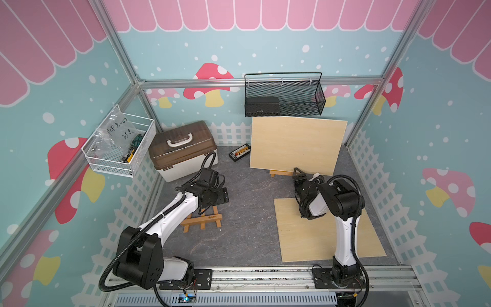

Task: Disassemble the easel
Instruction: Move the easel to the center of the board.

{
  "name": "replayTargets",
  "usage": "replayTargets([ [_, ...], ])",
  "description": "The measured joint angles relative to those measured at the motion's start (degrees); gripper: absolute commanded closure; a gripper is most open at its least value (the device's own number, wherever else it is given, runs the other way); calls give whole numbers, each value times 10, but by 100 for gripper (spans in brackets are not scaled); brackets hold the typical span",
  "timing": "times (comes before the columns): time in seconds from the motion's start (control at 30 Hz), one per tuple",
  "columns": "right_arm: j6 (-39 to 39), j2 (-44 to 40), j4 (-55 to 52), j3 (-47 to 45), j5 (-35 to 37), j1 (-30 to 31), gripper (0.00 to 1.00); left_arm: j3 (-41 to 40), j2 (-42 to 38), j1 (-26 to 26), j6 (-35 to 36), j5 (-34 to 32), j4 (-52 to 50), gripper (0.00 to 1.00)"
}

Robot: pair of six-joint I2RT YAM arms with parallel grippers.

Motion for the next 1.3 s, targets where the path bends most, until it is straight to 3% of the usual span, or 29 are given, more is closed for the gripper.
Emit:
replayTargets([
  [0.3, 16, 23, 7, 13, 4, 0, 59, 0, 11, 9, 7, 4, 1, 15],
  [0.67, 52, 26, 12, 13, 4, 0, 72, 0, 17, 12, 9, 6, 1, 15],
  [1.3, 68, 2, 42, -49, -47, -1, 75, -1, 2, 12, 9, 9, 1, 15],
])
